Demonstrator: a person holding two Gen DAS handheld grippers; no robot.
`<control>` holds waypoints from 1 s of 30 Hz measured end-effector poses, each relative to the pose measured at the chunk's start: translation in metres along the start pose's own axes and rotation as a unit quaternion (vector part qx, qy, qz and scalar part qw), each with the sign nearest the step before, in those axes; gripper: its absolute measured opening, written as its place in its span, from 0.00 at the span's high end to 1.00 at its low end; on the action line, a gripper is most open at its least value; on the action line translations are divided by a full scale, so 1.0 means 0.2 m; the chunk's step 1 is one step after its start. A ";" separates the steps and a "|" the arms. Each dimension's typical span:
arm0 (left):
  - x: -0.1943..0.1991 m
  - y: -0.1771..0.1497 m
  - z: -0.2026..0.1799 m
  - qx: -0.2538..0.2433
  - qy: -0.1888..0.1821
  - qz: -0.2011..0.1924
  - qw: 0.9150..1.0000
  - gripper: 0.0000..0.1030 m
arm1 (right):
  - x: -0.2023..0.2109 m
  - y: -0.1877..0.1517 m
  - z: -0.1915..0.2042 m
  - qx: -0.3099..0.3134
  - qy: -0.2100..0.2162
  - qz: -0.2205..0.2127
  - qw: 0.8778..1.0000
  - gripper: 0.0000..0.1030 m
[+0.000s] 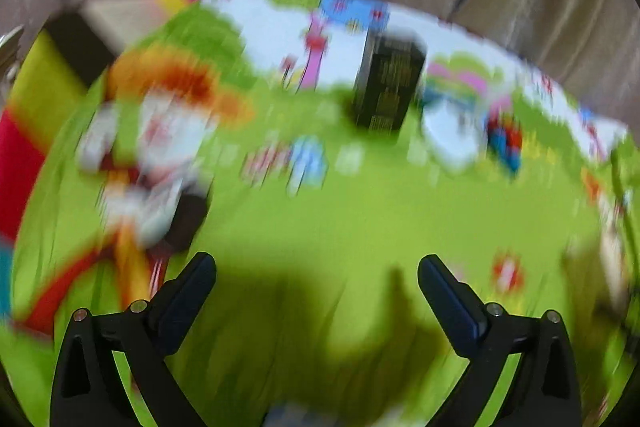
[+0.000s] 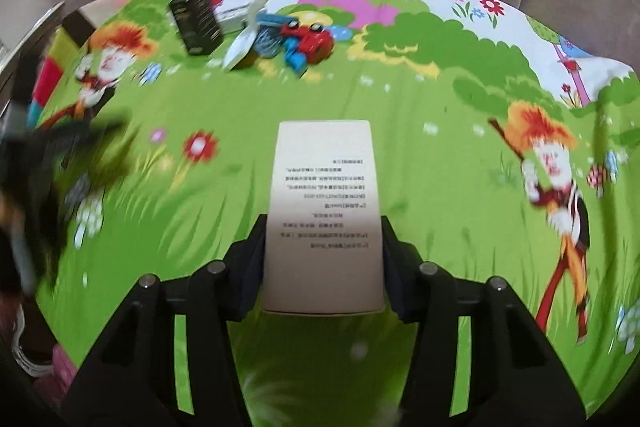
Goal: Organize rigid objects
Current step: 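Grasp a white printed box with the right gripper while the left grasps the black DORMI box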
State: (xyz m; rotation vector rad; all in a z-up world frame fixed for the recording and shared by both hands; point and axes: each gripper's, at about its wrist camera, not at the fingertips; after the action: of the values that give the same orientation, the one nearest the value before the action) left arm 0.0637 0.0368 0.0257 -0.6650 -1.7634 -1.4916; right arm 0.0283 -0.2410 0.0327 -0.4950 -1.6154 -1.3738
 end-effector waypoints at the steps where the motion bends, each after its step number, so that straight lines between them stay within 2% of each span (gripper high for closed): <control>1: 0.00 0.08 -0.02 0.004 -0.008 -0.011 1.000 0.01 | 0.02 -0.04 0.02 0.002 -0.002 -0.007 1.000 0.46; 3: 0.00 0.32 -0.08 0.016 -0.014 -0.055 0.998 0.01 | 0.00 -0.06 0.03 -0.006 -0.003 -0.008 1.000 0.46; 5: -0.02 0.50 -0.13 0.016 0.015 -0.087 0.996 0.01 | -0.04 -0.09 0.04 -0.010 0.000 0.001 1.000 0.46; 7: -0.08 0.71 -0.18 0.013 0.038 -0.099 0.994 0.01 | -0.07 -0.11 0.07 -0.006 -0.007 0.000 1.000 0.45; 9: -0.17 0.84 -0.19 0.009 0.071 -0.090 0.993 0.02 | -0.07 -0.12 0.09 0.003 -0.017 -0.006 1.000 0.45; 11: -0.30 0.90 -0.18 0.005 0.086 -0.041 0.995 0.15 | -0.07 -0.12 0.08 -0.003 -0.013 -0.010 1.000 0.45; 12: -0.35 0.90 -0.18 0.003 0.081 -0.021 0.997 0.27 | -0.06 -0.13 0.07 -0.001 -0.012 -0.013 1.000 0.45; 14: -0.43 0.83 -0.15 -0.006 0.050 0.036 0.998 0.35 | -0.06 -0.14 0.07 0.000 -0.011 -0.021 1.000 0.45; 15: -0.42 0.78 -0.15 -0.013 0.033 0.045 0.998 0.38 | -0.06 -0.15 0.07 0.002 -0.011 -0.025 1.000 0.45; 17: -0.34 0.65 -0.14 -0.038 0.018 0.045 0.998 0.39 | -0.06 -0.16 0.07 0.001 -0.007 -0.033 0.999 0.43; 19: -0.26 0.48 -0.14 -0.074 -0.001 0.064 0.995 0.38 | -0.07 -0.15 0.08 0.000 -0.007 -0.038 0.999 0.43; 21: -0.15 0.32 -0.12 -0.083 -0.031 0.064 0.994 0.38 | -0.07 -0.16 0.08 -0.002 -0.008 -0.045 0.999 0.41; 22: -0.11 0.29 -0.10 -0.082 -0.031 0.061 0.994 0.38 | -0.07 -0.16 0.08 -0.003 -0.008 -0.048 0.999 0.40; 23: -0.06 0.26 -0.08 -0.076 -0.029 0.051 0.995 0.38 | -0.07 -0.16 0.09 -0.004 -0.009 -0.051 0.999 0.40; 26: 0.00 0.23 -0.06 -0.055 -0.038 0.028 0.997 0.25 | -0.07 -0.17 0.09 -0.008 -0.013 -0.055 0.998 0.40; 28: -0.03 0.24 -0.11 -0.064 -0.019 0.016 0.998 0.19 | -0.07 -0.16 0.09 -0.007 -0.015 -0.056 0.998 0.39; 30: -0.11 0.26 -0.17 -0.069 -0.015 0.027 0.997 0.19 | -0.07 -0.16 0.10 -0.003 -0.018 -0.055 0.998 0.37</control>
State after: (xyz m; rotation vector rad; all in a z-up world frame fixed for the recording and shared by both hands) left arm 0.1229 0.0149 0.0419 -0.8008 -1.6620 -1.5844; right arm 0.0024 -0.2288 0.0034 -0.4421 -1.6885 -1.4587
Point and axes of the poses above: each gripper's, at about its wrist camera, not at the fingertips, and x roughly against the way its jaws point, z to its left, y to its top
